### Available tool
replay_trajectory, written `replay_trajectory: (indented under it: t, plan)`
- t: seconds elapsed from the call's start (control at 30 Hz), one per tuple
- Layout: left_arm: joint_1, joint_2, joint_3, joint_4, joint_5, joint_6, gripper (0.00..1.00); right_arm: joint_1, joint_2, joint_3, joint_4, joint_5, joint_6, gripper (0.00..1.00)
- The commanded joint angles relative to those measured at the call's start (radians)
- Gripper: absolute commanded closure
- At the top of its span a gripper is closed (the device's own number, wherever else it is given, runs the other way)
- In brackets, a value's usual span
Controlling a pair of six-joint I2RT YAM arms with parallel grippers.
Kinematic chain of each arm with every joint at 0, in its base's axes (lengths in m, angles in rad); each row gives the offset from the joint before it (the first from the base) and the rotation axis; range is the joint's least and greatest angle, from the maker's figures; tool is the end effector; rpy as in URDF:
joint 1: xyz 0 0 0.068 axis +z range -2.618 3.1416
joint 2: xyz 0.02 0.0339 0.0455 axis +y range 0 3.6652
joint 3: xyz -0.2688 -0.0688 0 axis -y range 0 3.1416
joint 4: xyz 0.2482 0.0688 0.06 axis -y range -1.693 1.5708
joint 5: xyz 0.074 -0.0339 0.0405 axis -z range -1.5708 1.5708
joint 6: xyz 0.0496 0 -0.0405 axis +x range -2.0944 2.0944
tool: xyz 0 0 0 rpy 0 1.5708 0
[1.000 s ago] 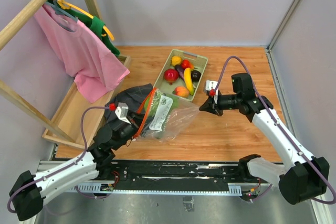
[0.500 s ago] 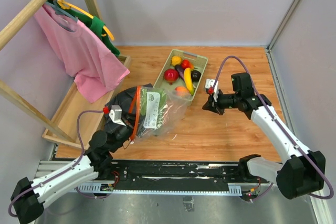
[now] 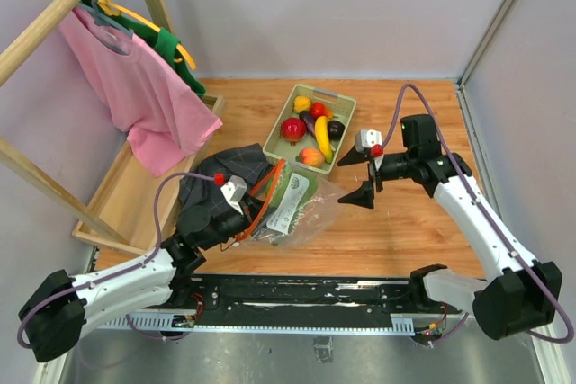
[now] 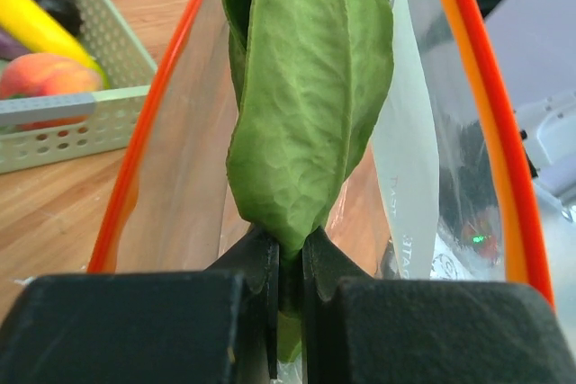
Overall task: Open the zip-top bag and remove the fake food
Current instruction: Pick up the fake vegetable from the zipper food storage bag.
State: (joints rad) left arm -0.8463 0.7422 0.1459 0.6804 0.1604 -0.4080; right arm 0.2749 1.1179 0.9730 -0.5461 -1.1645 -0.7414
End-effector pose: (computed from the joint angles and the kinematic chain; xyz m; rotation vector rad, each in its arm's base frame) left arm 0.1157 -0.1427 0.2158 0.4809 1.5203 -1.1174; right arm 0.2078 0.1060 0.3191 -1.4080 1.3440 0.9887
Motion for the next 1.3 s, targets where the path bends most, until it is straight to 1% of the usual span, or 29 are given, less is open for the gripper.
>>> replay_trajectory:
  t: [0.0, 0.13, 0.17, 0.2, 0.23, 0.27, 0.33, 0.4, 0.47, 0.57, 0.63, 0.7, 0.83, 0.93, 1.03, 1.1, 1.2, 1.27]
  plan:
    - [0.004, 0.046, 0.066, 0.110, 0.114, 0.050, 1.00, 0.055, 0.100, 0.070, -0.079, -0.062, -0.080, 0.01]
    - [0.005, 0.056, 0.076, 0.126, 0.112, 0.057, 1.00, 0.150, 0.138, 0.039, -0.053, 0.002, -0.038, 0.00]
    - [0.004, 0.055, 0.073, 0.136, 0.114, 0.056, 1.00, 0.163, 0.136, 0.022, -0.025, 0.023, -0.016, 0.02]
    - [0.004, 0.055, 0.067, 0.146, 0.114, 0.056, 1.00, 0.171, 0.136, 0.006, 0.002, 0.040, 0.010, 0.06]
    - [0.004, 0.055, 0.061, 0.156, 0.114, 0.053, 1.00, 0.175, 0.139, 0.002, 0.012, 0.044, 0.022, 0.16]
    - [0.004, 0.055, 0.056, 0.165, 0.115, 0.052, 1.00, 0.176, 0.144, 0.003, 0.013, 0.041, 0.028, 0.31]
    - [0.004, 0.055, 0.046, 0.176, 0.114, 0.049, 1.00, 0.176, 0.150, 0.011, 0.014, 0.036, 0.045, 0.71]
    - [0.004, 0.048, 0.036, 0.178, 0.101, 0.046, 1.00, 0.173, 0.142, 0.015, 0.015, 0.036, 0.052, 0.98]
    - [0.004, 0.012, 0.016, 0.192, 0.065, 0.030, 1.00, 0.159, 0.121, 0.005, 0.041, 0.053, 0.088, 0.99]
    - [0.004, -0.079, -0.043, 0.232, -0.053, -0.017, 1.00, 0.113, 0.082, -0.066, 0.173, 0.046, 0.181, 0.99]
    - [0.004, -0.139, -0.088, 0.285, -0.136, -0.051, 1.00, 0.104, 0.069, -0.097, 0.216, 0.049, 0.200, 0.99]
    - [0.004, -0.179, -0.110, 0.324, -0.173, -0.075, 1.00, 0.105, 0.071, -0.110, 0.242, 0.032, 0.217, 1.00]
    - [0.004, -0.195, -0.109, 0.391, -0.154, -0.061, 1.00, 0.112, 0.101, -0.121, 0.262, 0.039, 0.237, 0.99]
    - [0.004, -0.197, -0.109, 0.437, -0.126, -0.039, 1.00, 0.112, 0.129, -0.117, 0.269, 0.101, 0.262, 0.99]
    - [0.004, -0.219, -0.115, 0.449, -0.161, -0.047, 1.00, 0.112, 0.145, -0.119, 0.271, 0.144, 0.268, 0.99]
    - [0.005, -0.247, -0.130, 0.463, -0.228, -0.067, 1.00, 0.112, 0.149, -0.122, 0.277, 0.145, 0.270, 0.99]
    - [0.004, -0.307, -0.162, 0.481, -0.364, -0.105, 1.00, 0.117, 0.149, -0.129, 0.282, 0.128, 0.265, 0.99]
    - [0.004, -0.332, -0.185, 0.523, -0.411, -0.105, 1.00, 0.120, 0.153, -0.129, 0.282, 0.129, 0.265, 0.99]
